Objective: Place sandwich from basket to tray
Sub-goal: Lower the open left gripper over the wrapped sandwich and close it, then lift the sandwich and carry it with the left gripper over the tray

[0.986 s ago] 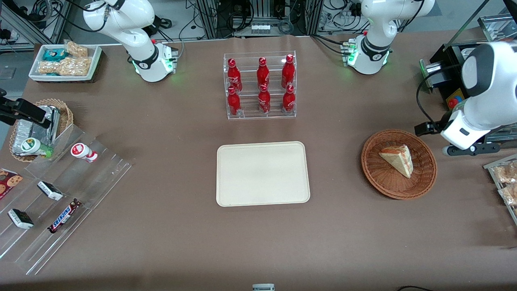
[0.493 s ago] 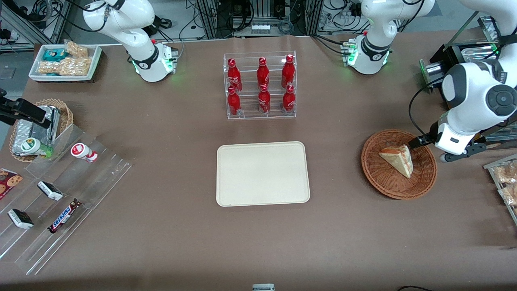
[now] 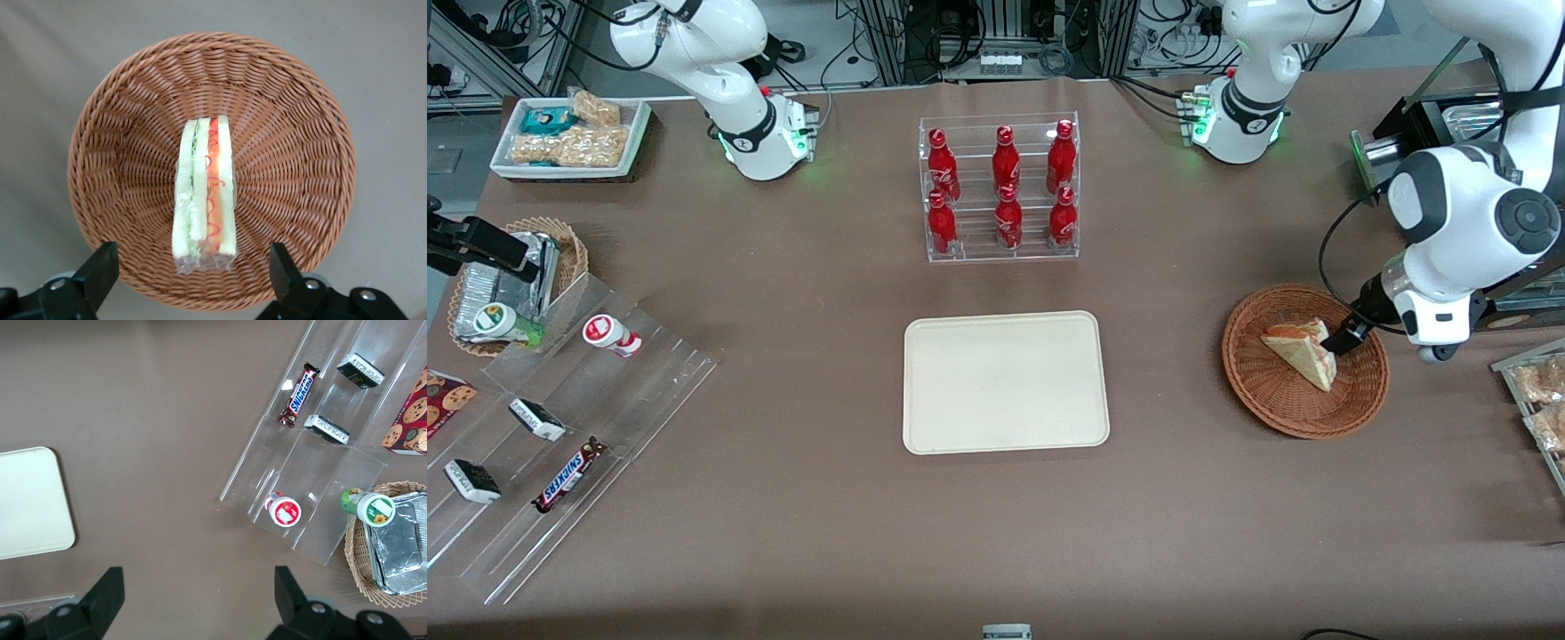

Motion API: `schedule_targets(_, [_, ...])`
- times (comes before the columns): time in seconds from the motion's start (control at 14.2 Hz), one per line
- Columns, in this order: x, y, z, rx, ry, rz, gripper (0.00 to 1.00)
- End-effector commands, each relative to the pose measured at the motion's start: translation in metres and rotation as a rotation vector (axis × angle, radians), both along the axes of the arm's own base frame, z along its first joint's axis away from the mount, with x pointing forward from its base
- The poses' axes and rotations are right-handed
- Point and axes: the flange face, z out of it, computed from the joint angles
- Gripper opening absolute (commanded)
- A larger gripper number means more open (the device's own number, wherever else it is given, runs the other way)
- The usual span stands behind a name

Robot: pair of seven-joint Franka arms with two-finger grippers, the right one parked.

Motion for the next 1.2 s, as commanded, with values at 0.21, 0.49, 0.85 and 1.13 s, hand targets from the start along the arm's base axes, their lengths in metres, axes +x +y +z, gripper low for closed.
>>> schedule_targets(0.21, [0.000, -0.004, -0.057, 0.000, 0.011, 0.082, 1.00])
schedule_targets(0.49, [-0.005, -0.004, -0.079, -0.028, 0.043, 0.140, 0.42])
schedule_targets(0.85, [0.007, -0.011, -0.046, -0.042, 0.065, 0.114, 0.04])
schedule_targets(1.13, [0.039, -0.082, 0.007, -0.066, 0.131, -0.029, 0.04])
